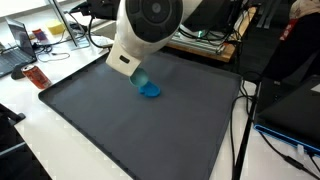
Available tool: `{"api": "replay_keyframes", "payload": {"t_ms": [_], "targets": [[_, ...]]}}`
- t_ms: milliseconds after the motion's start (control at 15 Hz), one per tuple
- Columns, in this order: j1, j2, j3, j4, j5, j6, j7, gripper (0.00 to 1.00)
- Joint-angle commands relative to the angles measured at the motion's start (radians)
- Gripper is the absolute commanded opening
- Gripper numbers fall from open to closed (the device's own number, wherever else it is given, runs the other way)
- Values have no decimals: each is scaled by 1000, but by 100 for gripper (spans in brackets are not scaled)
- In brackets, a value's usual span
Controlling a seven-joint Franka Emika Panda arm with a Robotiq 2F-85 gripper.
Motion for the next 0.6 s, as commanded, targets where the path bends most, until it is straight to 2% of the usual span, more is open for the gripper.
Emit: {"api": "replay_keyframes", "payload": {"t_ms": [0,533], "targets": [[-11,-54,-3,-55,28,23,10,35],[-70,-137,8,-83,246,58,72,35]]}}
